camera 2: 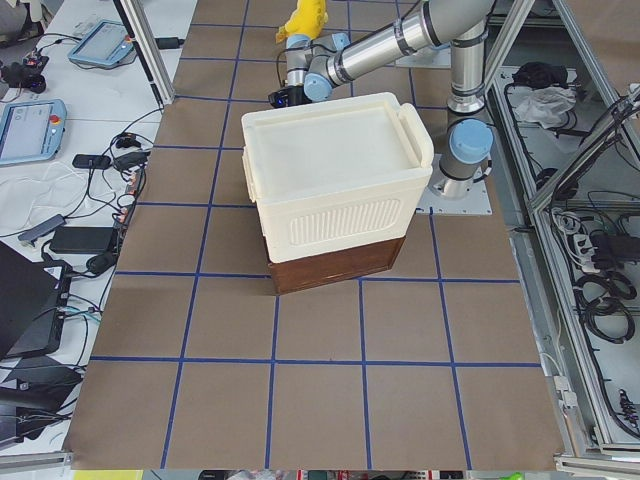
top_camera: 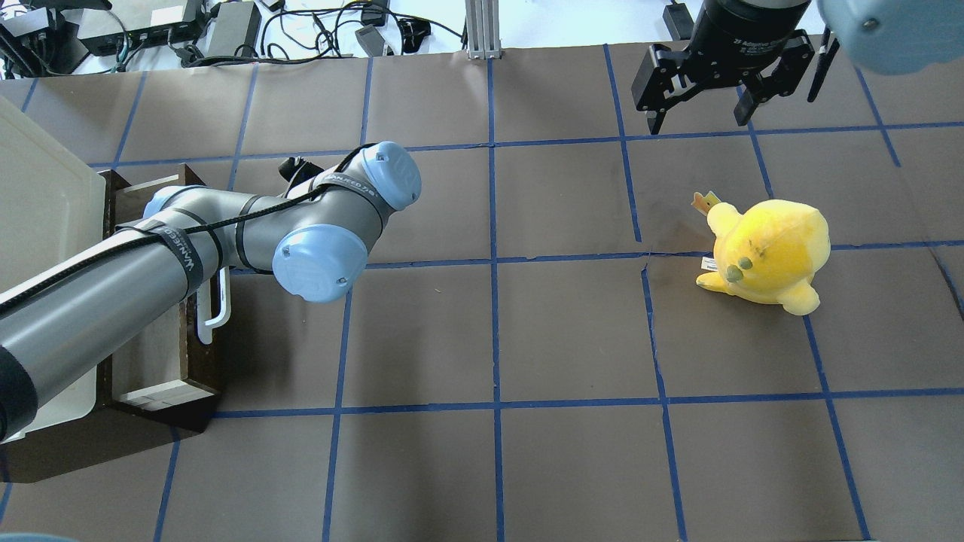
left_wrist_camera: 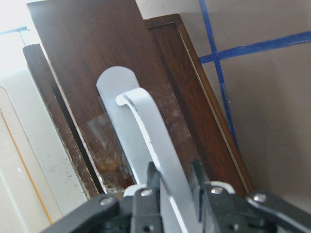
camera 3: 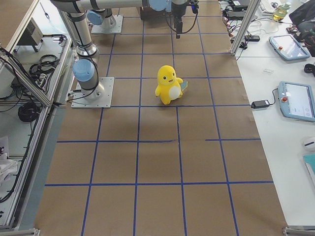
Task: Pull drawer sideways
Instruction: 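Pull the drawer sideways out of the white box with the left gripper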
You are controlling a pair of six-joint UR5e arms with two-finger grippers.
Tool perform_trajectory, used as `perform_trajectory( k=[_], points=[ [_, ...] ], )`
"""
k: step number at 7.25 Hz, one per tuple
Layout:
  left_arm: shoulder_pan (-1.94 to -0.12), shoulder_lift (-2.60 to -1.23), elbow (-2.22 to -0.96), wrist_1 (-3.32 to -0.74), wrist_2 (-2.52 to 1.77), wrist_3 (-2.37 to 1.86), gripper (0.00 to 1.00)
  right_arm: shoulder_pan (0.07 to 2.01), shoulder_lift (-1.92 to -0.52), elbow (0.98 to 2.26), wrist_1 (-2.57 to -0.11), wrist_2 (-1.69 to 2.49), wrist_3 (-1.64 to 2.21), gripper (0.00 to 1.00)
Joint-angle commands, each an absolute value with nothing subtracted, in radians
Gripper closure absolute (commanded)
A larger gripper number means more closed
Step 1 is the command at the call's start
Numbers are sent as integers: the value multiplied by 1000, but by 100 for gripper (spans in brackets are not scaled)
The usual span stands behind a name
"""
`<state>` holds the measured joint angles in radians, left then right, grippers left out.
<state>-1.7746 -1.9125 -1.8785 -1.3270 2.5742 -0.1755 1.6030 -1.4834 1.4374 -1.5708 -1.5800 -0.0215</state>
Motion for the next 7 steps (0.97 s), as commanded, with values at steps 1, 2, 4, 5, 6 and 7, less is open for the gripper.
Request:
perform_trajectory(
  k=[1, 2, 4, 5, 6, 7],
  points=[
    [-1775, -1913, -1878, -1327, 2574, -176, 67, 1603, -1483, 1437, -1571, -1580, -21, 0],
    [-1775, -1916, -1878, -1327, 2573, -176, 66, 1603, -1483, 1437, -1571, -1580, -21, 0],
    [-1775, -1916, -1878, -1327, 2547, -179, 26, 1603, -1483, 1437, -1571, -1580, -21, 0],
    [-1778, -1910, -1878, -1327, 2540, -181, 18, 1603, -1483, 1437, -1571, -1580, -21, 0],
    [-1779, -1908, -1878, -1327, 2539, -181, 17, 1603, -1483, 1437, -1571, -1580, -21, 0],
    [-1785, -1892, -1873, -1316, 2499, -181, 16, 1603, -1483, 1437, -1571, -1580, -21, 0]
  ],
)
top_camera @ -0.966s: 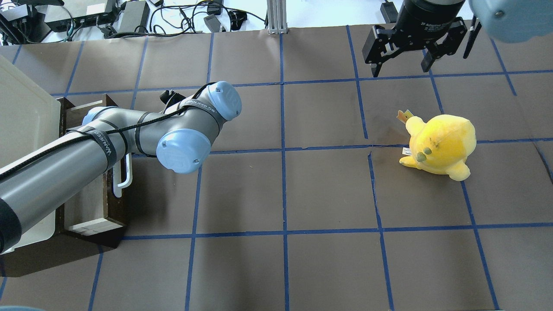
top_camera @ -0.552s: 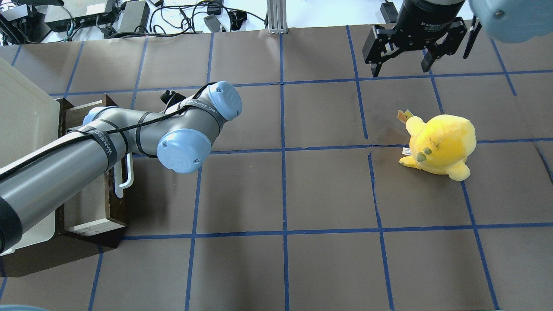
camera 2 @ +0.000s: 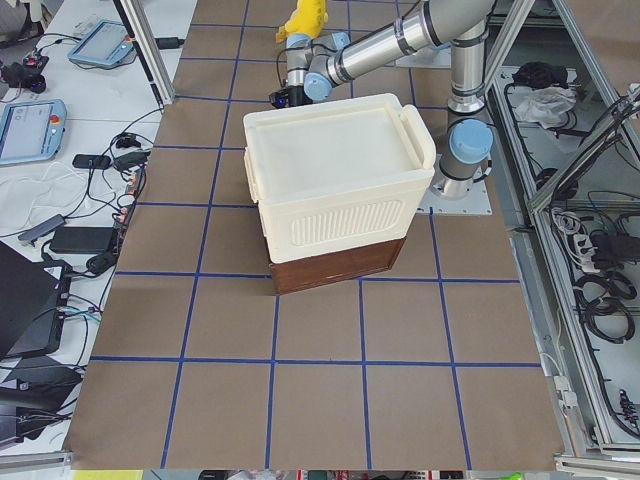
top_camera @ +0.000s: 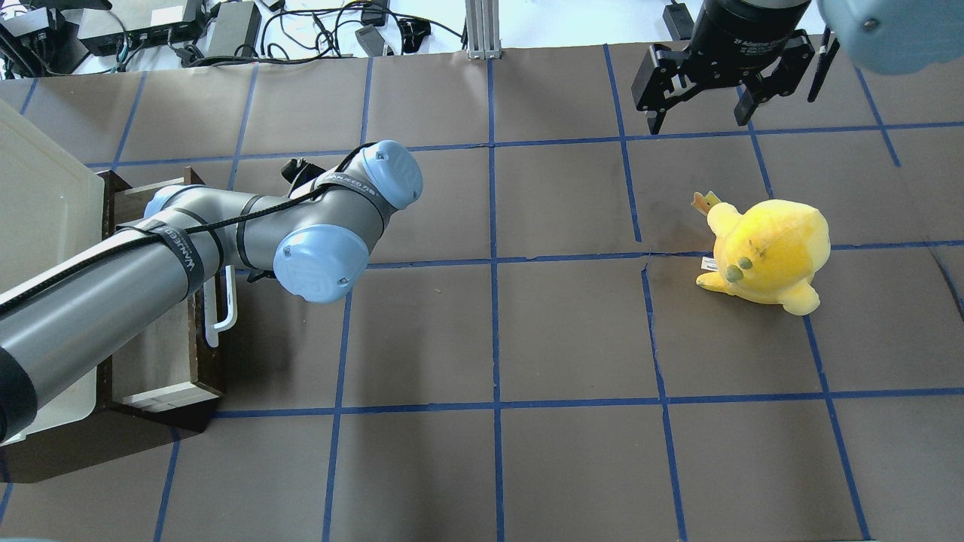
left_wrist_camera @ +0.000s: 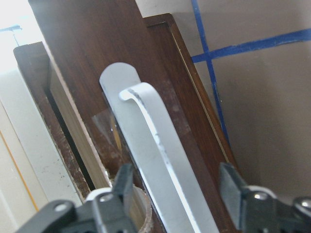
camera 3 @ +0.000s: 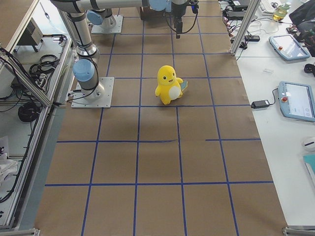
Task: Pull drawer sideways
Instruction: 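Pull the drawer sideways out of the white box with the left gripper, then open the left gripper and lift it away from the handle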
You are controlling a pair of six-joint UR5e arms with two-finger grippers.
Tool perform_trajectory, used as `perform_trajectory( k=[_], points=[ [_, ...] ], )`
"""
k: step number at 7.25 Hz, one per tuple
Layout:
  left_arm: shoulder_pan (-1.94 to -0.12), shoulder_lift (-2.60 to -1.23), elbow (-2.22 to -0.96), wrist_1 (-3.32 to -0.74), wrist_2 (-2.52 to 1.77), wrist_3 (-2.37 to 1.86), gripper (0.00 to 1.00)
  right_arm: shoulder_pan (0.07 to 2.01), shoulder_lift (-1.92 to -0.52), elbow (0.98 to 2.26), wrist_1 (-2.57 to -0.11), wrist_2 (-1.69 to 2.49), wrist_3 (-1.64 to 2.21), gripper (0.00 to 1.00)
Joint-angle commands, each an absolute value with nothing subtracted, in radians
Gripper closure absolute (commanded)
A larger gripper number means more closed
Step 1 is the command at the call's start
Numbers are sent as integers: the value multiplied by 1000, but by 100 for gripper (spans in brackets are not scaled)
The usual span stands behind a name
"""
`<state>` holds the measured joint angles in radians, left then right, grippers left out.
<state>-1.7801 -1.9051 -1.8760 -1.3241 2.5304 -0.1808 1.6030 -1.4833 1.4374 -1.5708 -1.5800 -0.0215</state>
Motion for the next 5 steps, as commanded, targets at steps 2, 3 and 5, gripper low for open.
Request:
perform_trajectory(
  k=[2, 3, 5],
  points=[
    [-1812, -1844, -1798, -1318, 2286, -175, 7, 1603, -1483, 1437, -1571, -1580, -21, 0],
    [-1813, -1795, -1748, -1342, 2084, -172, 0, 1603, -1483, 1437, -1571, -1580, -21, 0],
    [-1807, -1688, -1694, -1443, 1909, -152, 0, 1603, -1483, 1437, -1571, -1580, -21, 0]
  ],
)
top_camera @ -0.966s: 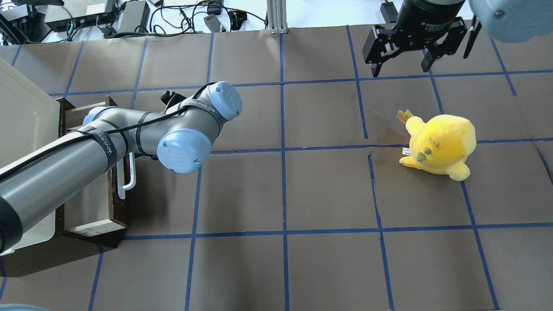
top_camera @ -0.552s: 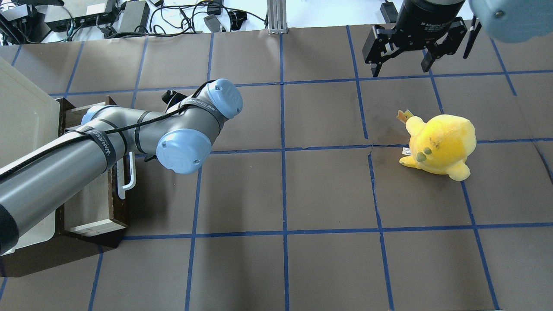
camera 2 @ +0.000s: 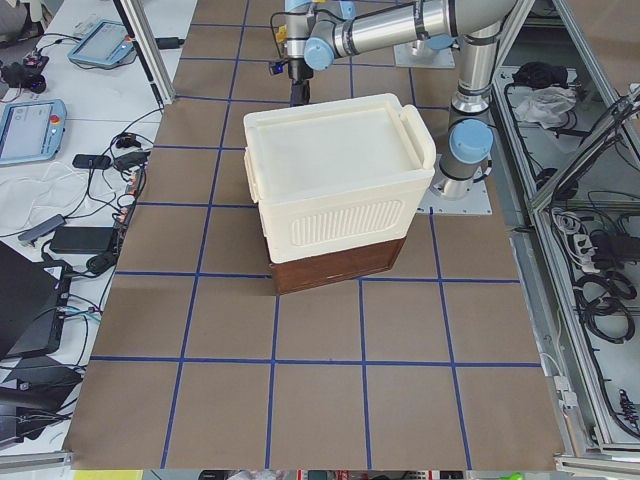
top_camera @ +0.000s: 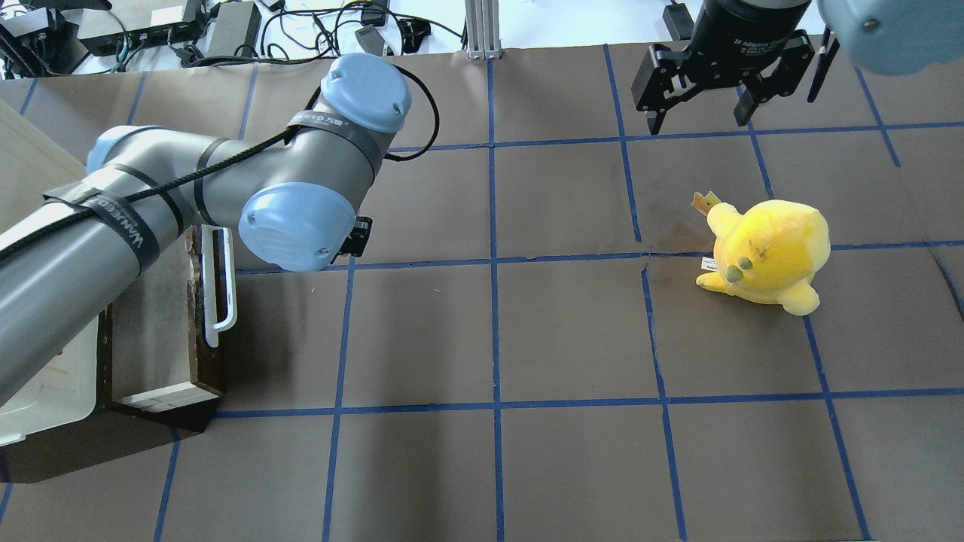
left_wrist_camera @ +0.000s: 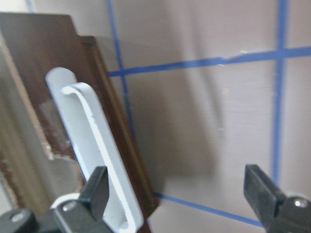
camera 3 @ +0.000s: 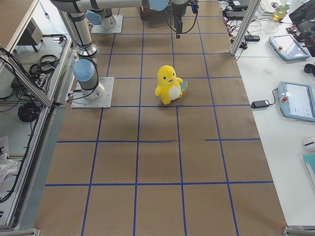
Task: Pull drawer sideways
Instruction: 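Open the left gripper and lift it away from the handle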
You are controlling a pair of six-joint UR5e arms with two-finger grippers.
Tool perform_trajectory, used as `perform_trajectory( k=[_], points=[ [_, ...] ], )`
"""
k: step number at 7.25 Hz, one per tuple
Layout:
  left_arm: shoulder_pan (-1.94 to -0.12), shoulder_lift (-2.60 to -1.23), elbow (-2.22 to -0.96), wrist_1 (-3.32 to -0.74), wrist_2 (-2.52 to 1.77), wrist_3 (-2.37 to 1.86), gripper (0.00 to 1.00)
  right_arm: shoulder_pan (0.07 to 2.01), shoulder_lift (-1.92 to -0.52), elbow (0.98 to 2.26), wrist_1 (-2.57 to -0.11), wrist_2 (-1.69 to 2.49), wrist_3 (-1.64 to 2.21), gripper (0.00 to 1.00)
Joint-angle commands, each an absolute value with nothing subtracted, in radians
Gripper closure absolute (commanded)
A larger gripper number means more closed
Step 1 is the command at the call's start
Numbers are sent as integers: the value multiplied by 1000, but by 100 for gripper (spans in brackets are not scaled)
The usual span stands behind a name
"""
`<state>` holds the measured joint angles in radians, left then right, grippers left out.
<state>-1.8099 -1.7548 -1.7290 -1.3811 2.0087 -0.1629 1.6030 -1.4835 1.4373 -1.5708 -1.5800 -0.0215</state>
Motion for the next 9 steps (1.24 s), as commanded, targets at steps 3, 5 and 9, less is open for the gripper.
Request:
perform_trajectory(
  k=[3, 5, 9],
  points=[
    [-1687, -1539, -1574, -1592, 1680, 5, 0, 1603, -1483, 1437, -1571, -1580, -21, 0],
    [-1606, -1491, -1572, -1588, 1572, 9, 0, 1603, -1483, 1437, -1571, -1580, -21, 0],
    [-1560, -1497, -1580, -1514, 1558, 7, 0, 1603, -1483, 1437, -1571, -1580, -21, 0]
  ],
)
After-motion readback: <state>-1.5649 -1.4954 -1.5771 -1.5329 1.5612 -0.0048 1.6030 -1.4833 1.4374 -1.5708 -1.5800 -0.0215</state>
